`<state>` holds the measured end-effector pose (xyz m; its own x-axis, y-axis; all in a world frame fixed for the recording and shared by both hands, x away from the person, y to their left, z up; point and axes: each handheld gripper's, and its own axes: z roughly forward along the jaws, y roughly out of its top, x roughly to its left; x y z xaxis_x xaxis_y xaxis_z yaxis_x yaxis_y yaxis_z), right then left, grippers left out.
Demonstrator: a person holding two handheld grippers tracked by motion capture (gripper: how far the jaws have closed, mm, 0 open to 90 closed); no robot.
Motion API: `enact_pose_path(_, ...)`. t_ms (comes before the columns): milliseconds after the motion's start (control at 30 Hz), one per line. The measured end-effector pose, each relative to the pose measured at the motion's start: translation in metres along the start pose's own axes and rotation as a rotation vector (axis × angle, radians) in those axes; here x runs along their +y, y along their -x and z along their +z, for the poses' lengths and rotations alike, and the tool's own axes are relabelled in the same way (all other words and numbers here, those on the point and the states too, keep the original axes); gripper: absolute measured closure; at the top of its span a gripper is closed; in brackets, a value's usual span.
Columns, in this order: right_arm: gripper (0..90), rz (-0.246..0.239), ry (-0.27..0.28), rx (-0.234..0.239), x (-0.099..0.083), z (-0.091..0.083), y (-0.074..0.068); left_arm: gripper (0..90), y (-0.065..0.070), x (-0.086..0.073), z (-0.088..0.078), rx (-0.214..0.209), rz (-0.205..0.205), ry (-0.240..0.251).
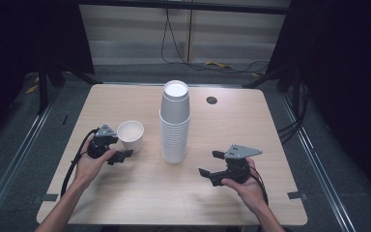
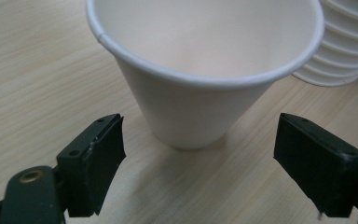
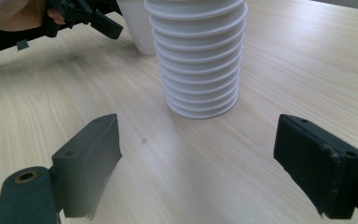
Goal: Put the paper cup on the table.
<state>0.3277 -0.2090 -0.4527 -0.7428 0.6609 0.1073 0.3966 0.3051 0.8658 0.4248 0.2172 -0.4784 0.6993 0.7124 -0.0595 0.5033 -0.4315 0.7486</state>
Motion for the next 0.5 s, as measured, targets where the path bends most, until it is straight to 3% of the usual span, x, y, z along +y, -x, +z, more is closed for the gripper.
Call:
enact_pose_path(267, 14.5, 0.000, -0.001, -0.002, 0.000, 0.000, 0.000, 15.6, 0.009, -0.009, -0.010, 0.005, -0.017, 0.072)
enact_pose_path(333, 14.5, -0.003, 0.000, 0.000, 0.000, 0.000, 0.000, 15.7, 0.012, -0.010, -0.013, 0.010, 0.004, 0.062)
enact_pose_path(500, 14.5, 0.000, 0.003, -0.004, 0.000, 0.000, -0.001, 15.8, 0.020, -0.012, -0.018, 0.009, 0.019, 0.098)
